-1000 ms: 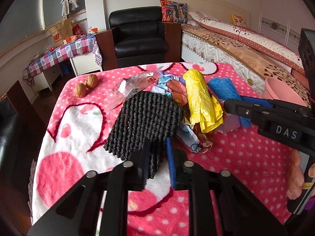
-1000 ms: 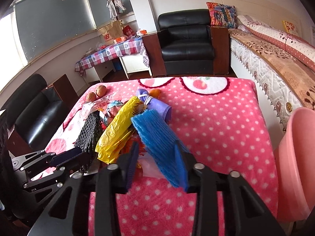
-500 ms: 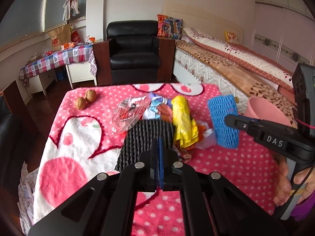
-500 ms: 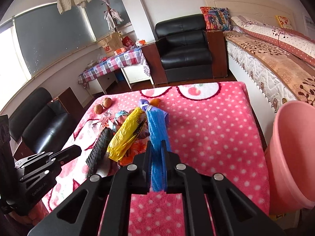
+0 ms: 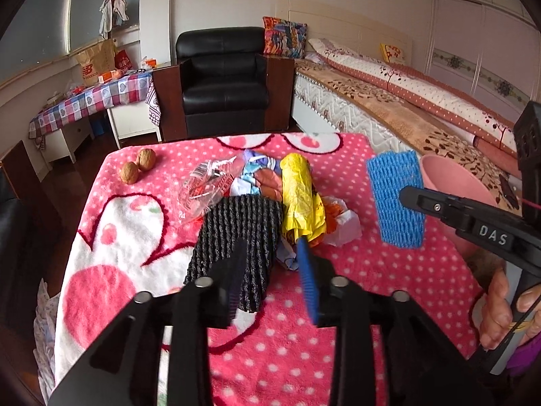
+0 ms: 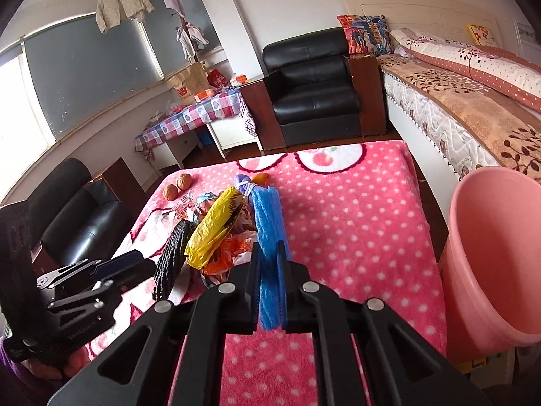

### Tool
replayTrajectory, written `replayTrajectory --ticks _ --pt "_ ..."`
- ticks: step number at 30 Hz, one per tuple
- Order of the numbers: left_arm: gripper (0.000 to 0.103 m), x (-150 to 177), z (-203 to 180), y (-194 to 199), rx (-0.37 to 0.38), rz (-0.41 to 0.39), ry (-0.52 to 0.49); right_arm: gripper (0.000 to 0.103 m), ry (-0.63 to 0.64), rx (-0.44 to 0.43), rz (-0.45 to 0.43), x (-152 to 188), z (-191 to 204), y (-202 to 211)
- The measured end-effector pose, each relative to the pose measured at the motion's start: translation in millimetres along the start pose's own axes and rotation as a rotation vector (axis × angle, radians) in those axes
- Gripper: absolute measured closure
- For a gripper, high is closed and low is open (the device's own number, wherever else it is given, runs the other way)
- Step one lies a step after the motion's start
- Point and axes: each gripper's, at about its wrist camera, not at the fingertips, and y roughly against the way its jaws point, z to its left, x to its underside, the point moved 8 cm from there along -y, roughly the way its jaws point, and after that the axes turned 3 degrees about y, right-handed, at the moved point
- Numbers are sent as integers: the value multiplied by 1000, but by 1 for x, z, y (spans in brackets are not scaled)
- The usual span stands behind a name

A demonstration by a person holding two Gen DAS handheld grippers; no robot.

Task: Collect trash
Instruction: 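Carry the blue mesh and black mat over the pink bucket with both tools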

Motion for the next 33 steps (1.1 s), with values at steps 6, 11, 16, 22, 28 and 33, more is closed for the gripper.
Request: replayTrajectory --ticks 6,11,16,22,28,33 --pt "69 7 5 -17 -65 38 -19 95 -11 -9 16 5 -3 -3" --pt "69 12 8 -24 -99 44 -36 95 -7 -12 19 7 -4 -3" --pt "93 11 8 -19 -101 38 -47 95 -12 -16 9 7 -5 1" --pt "96 6 2 -4 -77 14 -41 95 -18 -24 -13 4 -7 9" --pt "96 -13 -17 23 -32 -56 -55 95 -30 -22 -49 -1 -12 23" --pt "96 -34 -47 39 59 -103 -71 95 -39 -2 -91 -7 -22 40"
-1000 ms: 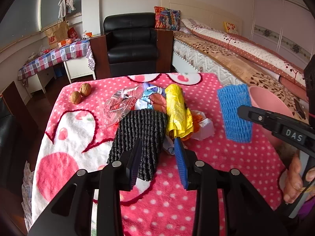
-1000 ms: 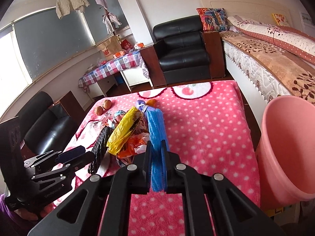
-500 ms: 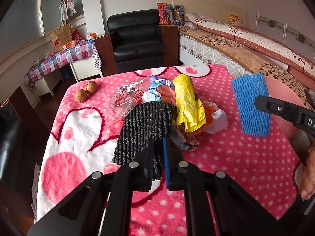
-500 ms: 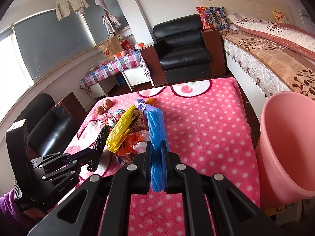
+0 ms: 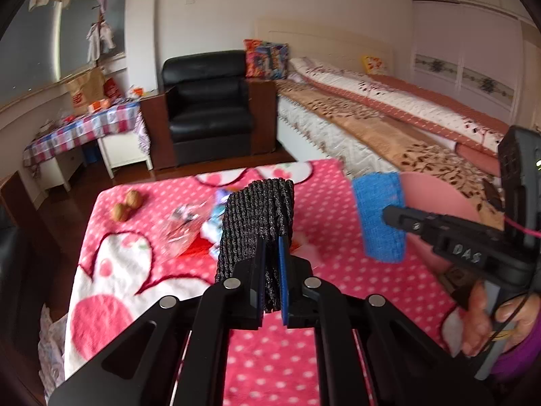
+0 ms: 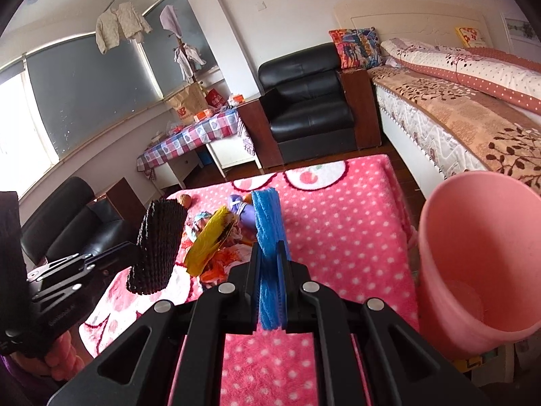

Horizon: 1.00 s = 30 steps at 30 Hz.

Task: Collect trash
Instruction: 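Carry the blue mesh and black mat over the pink bucket with both tools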

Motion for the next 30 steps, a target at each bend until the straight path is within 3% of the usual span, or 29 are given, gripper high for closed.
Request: replayTrajectory --ticks 9,21,30 --pt "96 -35 -79 -8 169 -69 -84 95 -57 94 -60 -8 -48 33" --pt "96 -51 -175 -43 345 -65 -147 95 -173 248 -88 -2 -139 65" --pt "96 -47 -218 -67 408 -33 -179 95 -214 306 -69 8 -172 67"
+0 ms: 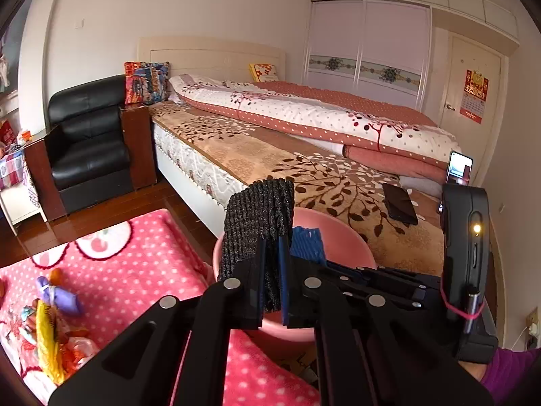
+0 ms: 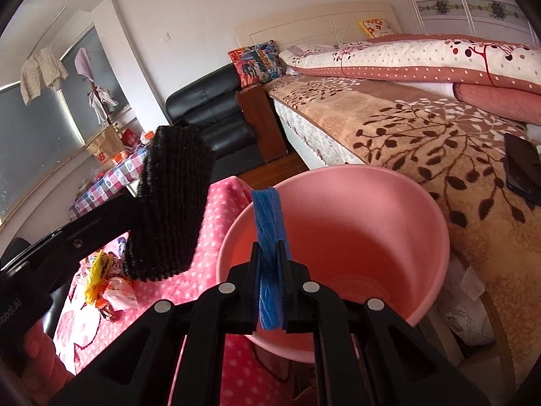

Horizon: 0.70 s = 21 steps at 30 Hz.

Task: Collect trash
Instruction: 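Carry the blue mesh and black mat over the pink bucket with both tools, then open both tools to drop the mesh and mat into the pink bucket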

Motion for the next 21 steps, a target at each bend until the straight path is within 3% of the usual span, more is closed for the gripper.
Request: replayTrajectory --ticks 11,14,16,21 --pt "96 5 -13 -31 -2 37 -41 94 -17 40 33 10 -13 -4" --pt "96 6 -13 -33 -11 34 -49 85 -15 50 37 11 -14 -5" --pt "95 7 -14 -34 -29 36 -66 68 -18 55 38 12 -15 -6" --pt "82 8 -14 -31 -47 42 -81 56 -4 77 22 10 -13 -2"
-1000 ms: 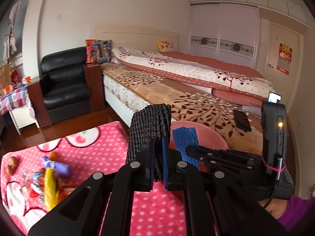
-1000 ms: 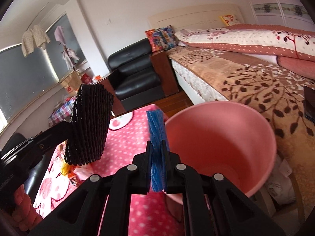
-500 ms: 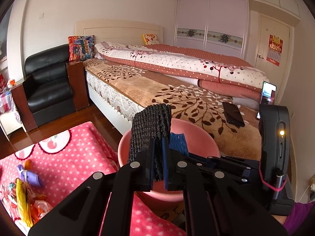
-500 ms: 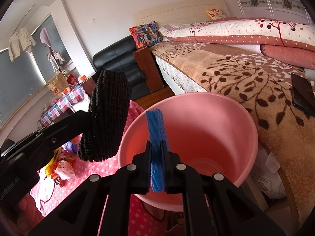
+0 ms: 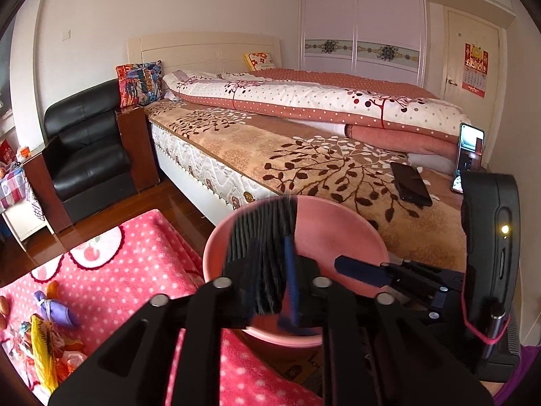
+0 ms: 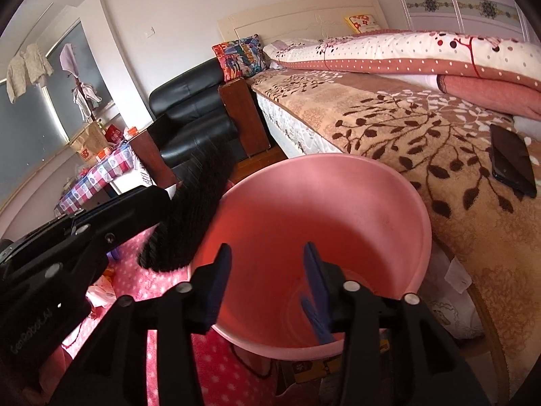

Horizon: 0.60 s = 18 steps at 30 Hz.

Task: Collect trash
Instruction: 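Open both tools to drop the mesh and mat into the pink bucket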

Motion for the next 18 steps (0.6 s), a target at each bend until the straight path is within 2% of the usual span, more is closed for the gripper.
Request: replayTrajectory --ticks 2,18 --pt "78 -1 0 4 5 -13 2 55 7 5 -8 -1 2 3" --pt "78 -8 7 43 -25 -96 -1 54 56 1 -66 -4 30 32"
